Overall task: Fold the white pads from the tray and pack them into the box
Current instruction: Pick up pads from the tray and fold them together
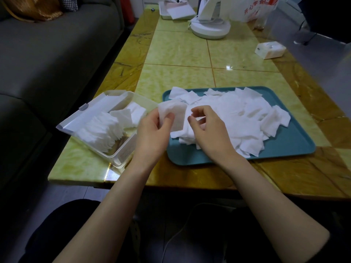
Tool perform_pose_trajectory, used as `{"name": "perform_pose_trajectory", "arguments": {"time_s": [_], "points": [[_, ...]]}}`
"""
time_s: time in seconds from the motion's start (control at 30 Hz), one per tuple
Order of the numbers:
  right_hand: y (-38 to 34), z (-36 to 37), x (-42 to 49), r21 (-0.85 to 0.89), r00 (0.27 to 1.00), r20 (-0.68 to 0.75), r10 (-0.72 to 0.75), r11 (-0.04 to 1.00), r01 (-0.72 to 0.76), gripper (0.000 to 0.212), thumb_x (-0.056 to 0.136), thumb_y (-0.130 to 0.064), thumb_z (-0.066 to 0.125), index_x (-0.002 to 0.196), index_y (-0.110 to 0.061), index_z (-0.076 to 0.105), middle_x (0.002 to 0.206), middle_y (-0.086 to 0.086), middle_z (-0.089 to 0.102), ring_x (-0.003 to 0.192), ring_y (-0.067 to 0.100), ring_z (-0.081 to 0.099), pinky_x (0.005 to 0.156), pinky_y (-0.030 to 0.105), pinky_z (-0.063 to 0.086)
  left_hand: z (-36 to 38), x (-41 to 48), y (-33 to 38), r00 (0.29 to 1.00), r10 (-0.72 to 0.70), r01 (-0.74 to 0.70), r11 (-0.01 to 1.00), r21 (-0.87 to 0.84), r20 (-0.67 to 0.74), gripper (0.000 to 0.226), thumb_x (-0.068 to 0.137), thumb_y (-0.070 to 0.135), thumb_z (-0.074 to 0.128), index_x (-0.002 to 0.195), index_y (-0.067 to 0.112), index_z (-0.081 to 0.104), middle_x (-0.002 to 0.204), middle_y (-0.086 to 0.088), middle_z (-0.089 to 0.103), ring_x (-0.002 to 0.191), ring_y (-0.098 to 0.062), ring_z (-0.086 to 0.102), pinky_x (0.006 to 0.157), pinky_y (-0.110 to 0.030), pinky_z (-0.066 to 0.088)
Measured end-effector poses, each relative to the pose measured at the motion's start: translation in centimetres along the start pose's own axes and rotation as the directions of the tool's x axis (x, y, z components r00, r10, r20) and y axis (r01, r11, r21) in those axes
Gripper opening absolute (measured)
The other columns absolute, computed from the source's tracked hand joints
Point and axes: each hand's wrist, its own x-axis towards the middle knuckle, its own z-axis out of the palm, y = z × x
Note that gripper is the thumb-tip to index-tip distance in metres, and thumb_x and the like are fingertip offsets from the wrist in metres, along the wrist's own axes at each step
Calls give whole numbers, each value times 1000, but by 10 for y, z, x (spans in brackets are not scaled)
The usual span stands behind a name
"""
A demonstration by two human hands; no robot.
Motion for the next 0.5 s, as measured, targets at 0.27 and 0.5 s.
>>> {"name": "perform_pose_trajectory", "arguments": {"time_s": [0.27, 0.5], "points": [[15, 8, 12, -513, 979, 199, -46, 846, 144, 52, 91, -37, 55, 135, -14, 43, 130, 8, 50, 117, 28, 37, 94, 34, 32, -6, 4, -1, 999, -26, 26, 1000, 13, -32, 24, 96, 18, 53, 78, 32, 59, 76, 1, 63, 75, -11, 56, 71, -31, 46], [11, 10, 15, -328, 979, 190, -76, 935, 136, 40, 86, -22, 62, 125, -15, 56, 116, 6, 62, 114, 25, 43, 91, 33, 39, -8, 4, 1, 999, -42, 43, 998, 38, -23, 15, 92, 26, 54, 82, 21, 63, 92, -23, 65, 79, -18, 56, 79, -50, 51]]}}
